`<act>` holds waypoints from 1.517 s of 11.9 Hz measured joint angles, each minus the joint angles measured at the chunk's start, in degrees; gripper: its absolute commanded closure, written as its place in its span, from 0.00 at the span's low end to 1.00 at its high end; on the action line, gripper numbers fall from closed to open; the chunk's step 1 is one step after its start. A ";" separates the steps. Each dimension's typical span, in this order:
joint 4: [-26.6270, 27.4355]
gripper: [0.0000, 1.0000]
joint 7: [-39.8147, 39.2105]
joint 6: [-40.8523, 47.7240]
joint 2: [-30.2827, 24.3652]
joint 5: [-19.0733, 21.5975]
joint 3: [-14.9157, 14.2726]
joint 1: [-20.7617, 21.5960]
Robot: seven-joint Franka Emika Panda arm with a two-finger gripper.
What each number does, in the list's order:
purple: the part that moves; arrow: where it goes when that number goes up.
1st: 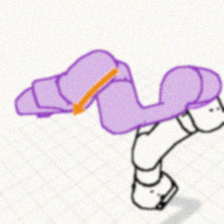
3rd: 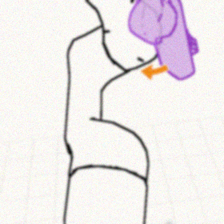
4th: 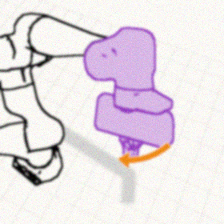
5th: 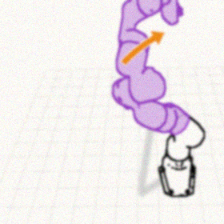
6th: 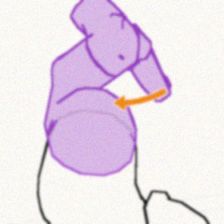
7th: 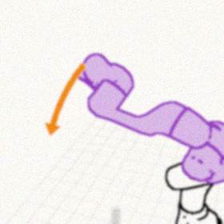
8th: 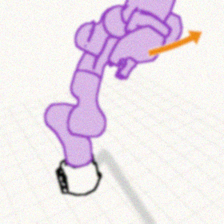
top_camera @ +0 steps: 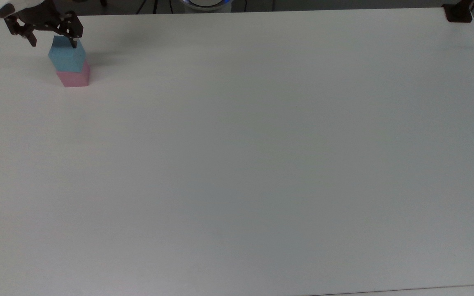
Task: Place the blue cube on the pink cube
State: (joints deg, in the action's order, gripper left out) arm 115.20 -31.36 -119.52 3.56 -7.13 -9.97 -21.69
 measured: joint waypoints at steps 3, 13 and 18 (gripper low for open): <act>-8.00 0.00 1.60 11.78 -1.45 2.89 0.30 0.07; -28.73 0.00 29.75 33.13 -3.39 9.56 7.06 8.05; -28.61 0.00 29.35 29.43 -2.45 9.15 4.45 14.01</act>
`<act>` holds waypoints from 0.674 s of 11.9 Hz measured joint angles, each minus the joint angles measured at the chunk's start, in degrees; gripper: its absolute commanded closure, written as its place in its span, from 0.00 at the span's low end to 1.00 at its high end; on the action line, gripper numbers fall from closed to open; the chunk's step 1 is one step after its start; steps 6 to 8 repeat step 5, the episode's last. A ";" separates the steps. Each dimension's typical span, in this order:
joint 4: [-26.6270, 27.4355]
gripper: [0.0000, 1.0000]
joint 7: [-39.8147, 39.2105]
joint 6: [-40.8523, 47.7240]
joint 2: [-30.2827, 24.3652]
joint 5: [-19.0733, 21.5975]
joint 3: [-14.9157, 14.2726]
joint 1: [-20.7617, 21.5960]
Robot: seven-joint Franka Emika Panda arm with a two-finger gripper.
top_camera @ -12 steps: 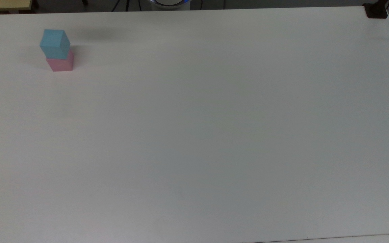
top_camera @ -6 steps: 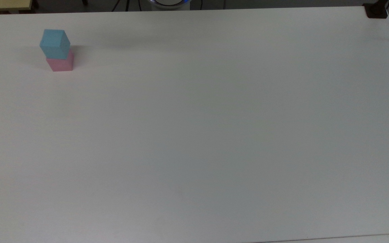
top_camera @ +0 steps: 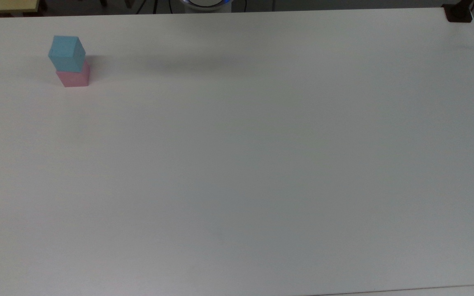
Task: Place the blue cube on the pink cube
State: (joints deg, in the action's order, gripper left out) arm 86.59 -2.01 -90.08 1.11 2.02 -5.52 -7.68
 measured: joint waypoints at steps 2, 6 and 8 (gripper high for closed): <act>0.02 0.00 -3.22 -0.44 0.24 -0.01 -0.46 0.07; 0.05 0.00 -4.32 -3.26 0.62 -0.01 -0.75 0.07; 0.05 0.00 -4.32 -3.26 0.62 -0.01 -0.75 0.07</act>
